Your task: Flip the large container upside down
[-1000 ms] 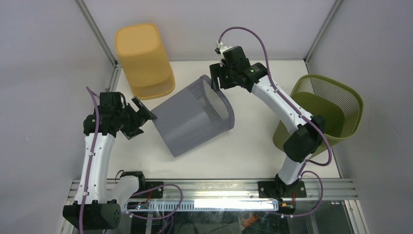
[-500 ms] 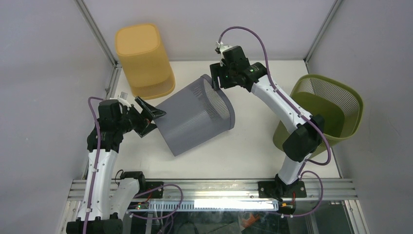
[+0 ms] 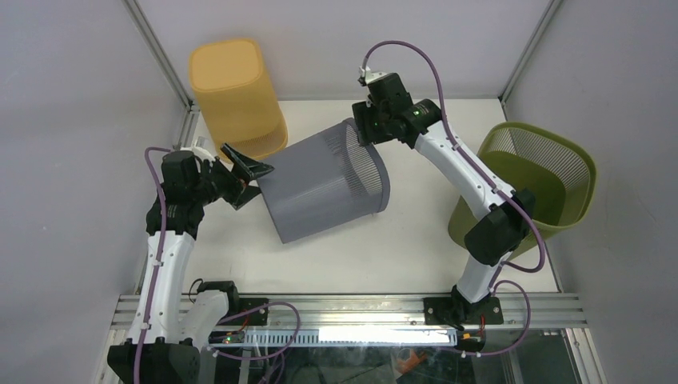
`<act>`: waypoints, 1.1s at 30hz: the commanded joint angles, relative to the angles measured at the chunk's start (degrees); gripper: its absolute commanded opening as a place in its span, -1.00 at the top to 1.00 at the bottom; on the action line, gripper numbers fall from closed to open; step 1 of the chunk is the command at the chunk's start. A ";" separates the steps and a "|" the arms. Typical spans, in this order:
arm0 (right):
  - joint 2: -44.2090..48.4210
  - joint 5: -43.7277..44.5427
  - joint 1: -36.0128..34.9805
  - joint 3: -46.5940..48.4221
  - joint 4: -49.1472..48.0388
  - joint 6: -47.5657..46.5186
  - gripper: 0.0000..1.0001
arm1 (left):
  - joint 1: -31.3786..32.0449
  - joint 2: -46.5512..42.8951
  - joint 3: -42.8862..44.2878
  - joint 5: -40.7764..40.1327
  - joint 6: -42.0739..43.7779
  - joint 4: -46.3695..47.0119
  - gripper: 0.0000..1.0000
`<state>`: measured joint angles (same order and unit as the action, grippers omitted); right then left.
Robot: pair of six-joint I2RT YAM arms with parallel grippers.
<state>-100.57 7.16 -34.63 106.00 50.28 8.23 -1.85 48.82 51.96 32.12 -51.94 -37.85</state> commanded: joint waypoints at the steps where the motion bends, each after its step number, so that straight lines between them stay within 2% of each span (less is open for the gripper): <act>1: 1.08 2.31 0.03 -1.84 5.61 -1.91 -0.06 | 0.22 2.02 7.01 5.06 -3.24 10.68 -0.74; 7: 0.38 0.30 0.23 -4.70 5.39 -1.01 0.28 | 0.39 4.71 11.59 6.66 -5.49 16.79 -0.74; 14: 1.81 -4.56 1.70 -10.87 0.23 3.25 0.35 | 4.80 7.37 13.36 2.88 -7.14 26.12 -0.74; 17: 1.54 -5.15 2.06 -12.32 -0.42 4.29 0.37 | 5.97 8.94 14.65 2.62 -5.62 25.77 -0.74; 19: 1.79 -4.46 2.21 -13.60 -0.58 4.59 0.37 | 5.88 9.48 16.76 -0.39 -2.09 19.76 -0.74; 20: 2.05 -4.28 2.32 -14.17 -0.80 4.63 0.38 | 5.89 10.36 18.62 -3.25 0.92 12.31 -0.75; 23: 2.89 -4.10 2.91 -15.04 -1.21 4.00 0.39 | 5.42 12.16 21.95 -10.33 7.76 -1.25 -0.76; 30: 2.84 -3.58 4.39 -13.64 0.13 2.52 0.42 | 5.45 12.08 22.69 -22.52 14.61 -19.50 -0.79; 33: 2.82 -3.22 4.93 -13.19 0.48 2.10 0.42 | 5.41 11.70 20.27 -24.74 15.80 -23.41 -0.79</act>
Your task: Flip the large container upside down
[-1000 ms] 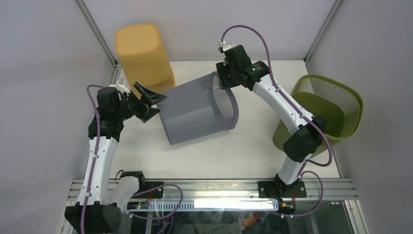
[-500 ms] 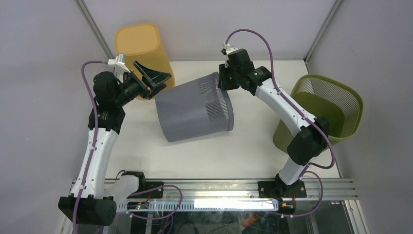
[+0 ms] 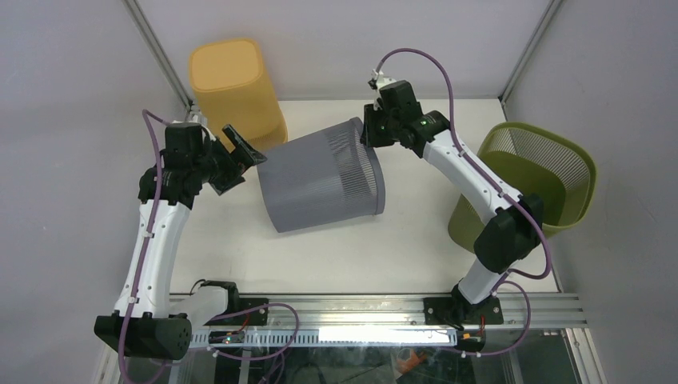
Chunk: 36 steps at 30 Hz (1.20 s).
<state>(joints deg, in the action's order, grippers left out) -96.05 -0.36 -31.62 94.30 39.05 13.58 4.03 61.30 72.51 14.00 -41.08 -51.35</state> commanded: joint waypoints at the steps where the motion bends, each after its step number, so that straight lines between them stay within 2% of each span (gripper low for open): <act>1: -1.69 4.29 2.15 -1.45 11.83 -3.34 0.42 | -0.49 -1.32 -1.32 -5.85 4.62 -9.75 -0.79; 8: -1.95 3.54 2.82 -1.39 11.78 -3.31 0.43 | -0.44 -5.14 -13.73 10.80 -0.07 9.44 -0.78; 13: -1.99 2.28 2.87 -2.32 11.23 -2.77 0.44 | -0.44 -4.01 -17.63 14.72 -1.33 15.91 -0.76; 18: -2.21 1.94 2.85 -2.46 11.27 -2.73 0.45 | -0.43 -3.14 -15.45 18.68 -3.64 22.11 -0.69; 26: -2.34 1.03 2.84 -2.28 11.34 -2.60 0.46 | -0.47 -0.74 -6.11 22.43 -5.27 25.27 -0.67; 31: -2.72 -1.63 2.96 -2.73 10.58 -1.69 0.46 | -0.24 1.27 -2.31 26.42 -10.22 34.05 -0.67; 36: -3.47 -5.51 3.20 -4.32 8.38 0.36 0.46 | 2.06 5.10 0.77 27.68 -11.66 40.47 -0.67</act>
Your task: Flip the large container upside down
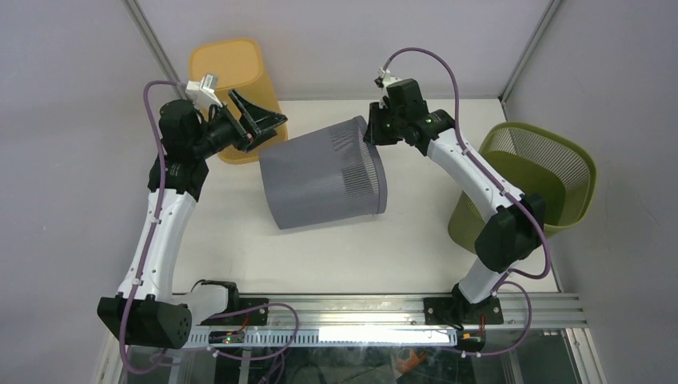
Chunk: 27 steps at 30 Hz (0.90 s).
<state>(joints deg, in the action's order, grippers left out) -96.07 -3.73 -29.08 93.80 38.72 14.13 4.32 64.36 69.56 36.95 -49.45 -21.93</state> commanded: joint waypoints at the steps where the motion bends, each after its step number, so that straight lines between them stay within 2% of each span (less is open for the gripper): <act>1: -3.57 -2.69 0.84 -4.39 8.11 0.32 0.46 | 2.22 2.69 4.14 4.88 -3.29 11.40 -0.66; 4: -3.72 -3.80 1.39 -5.46 7.24 1.27 0.48 | 2.06 2.91 6.55 3.39 -1.04 8.54 -0.68; 8: -2.76 -3.13 1.42 -6.21 6.93 1.38 0.48 | -1.15 3.93 13.65 -7.51 10.46 -14.87 -0.74; 11: -1.64 -1.45 1.43 -5.99 6.73 1.06 0.43 | -6.59 3.07 10.38 -10.35 13.25 -22.90 -0.76; 13: -0.77 -0.79 1.49 -5.01 6.97 0.82 0.36 | -7.02 1.03 7.00 -12.87 13.26 -23.94 -0.77; 17: 1.20 0.13 1.48 -1.67 8.01 0.77 0.22 | -7.61 -0.19 1.93 -12.71 12.46 -23.28 -0.77; 22: 1.93 2.85 1.18 2.54 12.09 -1.06 0.20 | -7.57 0.27 -0.05 -12.05 13.06 -22.92 -0.78; 27: 3.05 4.06 -0.24 0.08 13.37 -1.55 0.20 | -7.64 0.31 -3.35 -9.20 12.57 -20.35 -0.77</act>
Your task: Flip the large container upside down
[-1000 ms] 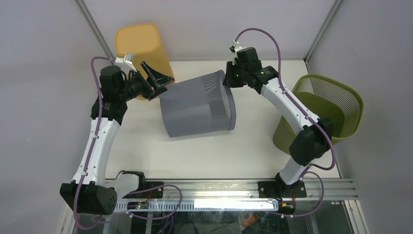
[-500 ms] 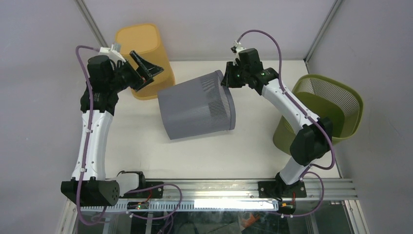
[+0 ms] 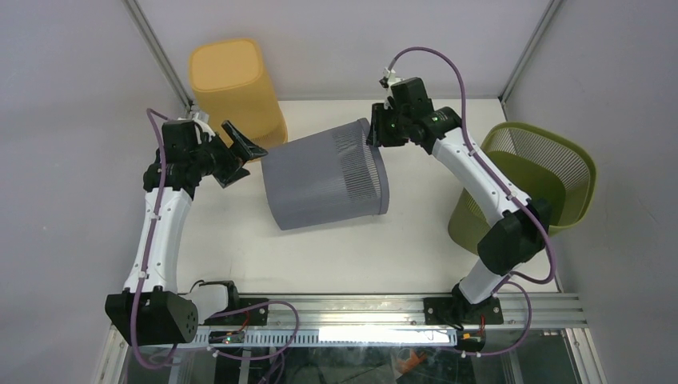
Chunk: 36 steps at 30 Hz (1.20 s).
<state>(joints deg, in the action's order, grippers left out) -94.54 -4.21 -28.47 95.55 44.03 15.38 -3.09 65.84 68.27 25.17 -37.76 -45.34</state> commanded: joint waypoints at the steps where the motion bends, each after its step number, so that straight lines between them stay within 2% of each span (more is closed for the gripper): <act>1: 1.69 5.11 -1.16 -2.52 7.94 -2.77 0.20 | -0.17 -1.04 -2.80 3.71 0.73 3.66 -0.76; 10: 1.74 11.57 -2.56 -2.42 8.62 -2.80 0.21 | -0.22 -1.59 -8.31 12.49 -1.59 9.70 -0.73; 17: 0.96 15.34 -4.52 0.81 10.63 -2.87 0.26 | -0.24 -1.42 -9.49 14.22 -2.29 11.69 -0.71; 22: 0.50 15.52 -5.42 1.09 11.46 -2.66 0.40 | -0.22 -1.43 -10.20 14.90 -2.67 12.70 -0.70; 28: 0.50 15.24 -5.58 0.38 11.29 -2.39 0.42 | -0.17 -1.25 -10.79 15.59 -2.26 12.80 -0.66; 36: -0.11 12.69 -5.68 -0.38 10.36 -1.78 0.44 | -0.08 -1.53 -9.69 18.66 -5.00 17.15 -0.44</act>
<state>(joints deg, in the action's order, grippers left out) -92.73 8.60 -33.91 96.23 48.12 14.48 -3.09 65.87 57.34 39.51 -40.03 -33.76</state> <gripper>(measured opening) 0.292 0.734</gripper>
